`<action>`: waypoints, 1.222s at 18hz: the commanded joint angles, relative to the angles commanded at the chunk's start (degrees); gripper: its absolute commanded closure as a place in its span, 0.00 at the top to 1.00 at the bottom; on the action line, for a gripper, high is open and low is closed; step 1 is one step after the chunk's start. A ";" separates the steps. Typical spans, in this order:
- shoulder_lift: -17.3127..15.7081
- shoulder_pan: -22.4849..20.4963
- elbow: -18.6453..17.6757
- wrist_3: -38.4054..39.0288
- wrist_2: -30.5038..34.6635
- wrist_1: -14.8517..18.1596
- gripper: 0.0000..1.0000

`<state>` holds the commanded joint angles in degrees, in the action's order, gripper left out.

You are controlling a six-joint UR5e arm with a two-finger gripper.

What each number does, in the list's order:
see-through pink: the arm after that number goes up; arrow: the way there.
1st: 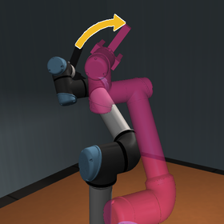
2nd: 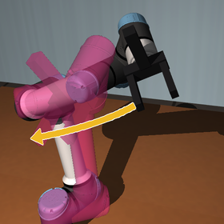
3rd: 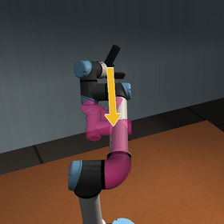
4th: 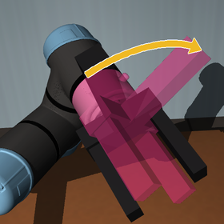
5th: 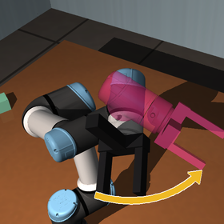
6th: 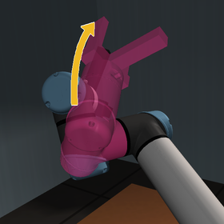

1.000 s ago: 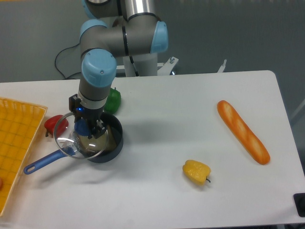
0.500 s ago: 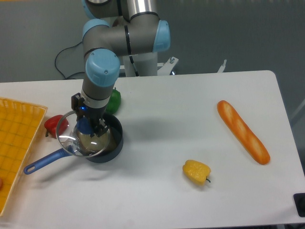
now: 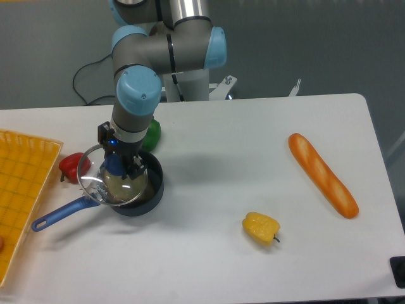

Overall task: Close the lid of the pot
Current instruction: 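Lower the glass lid toward the saucepan rim, then adjust the tilted lid to sit level on the saucepan rim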

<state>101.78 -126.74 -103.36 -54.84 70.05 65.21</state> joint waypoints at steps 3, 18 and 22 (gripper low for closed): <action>-0.17 -0.09 -0.88 -2.53 -0.09 -0.09 0.54; -0.18 -0.35 -0.71 -3.60 -0.26 -0.09 0.56; -0.09 -0.44 -0.70 -3.60 -0.18 -0.09 0.57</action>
<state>101.69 -127.18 -104.06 -58.45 69.87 65.13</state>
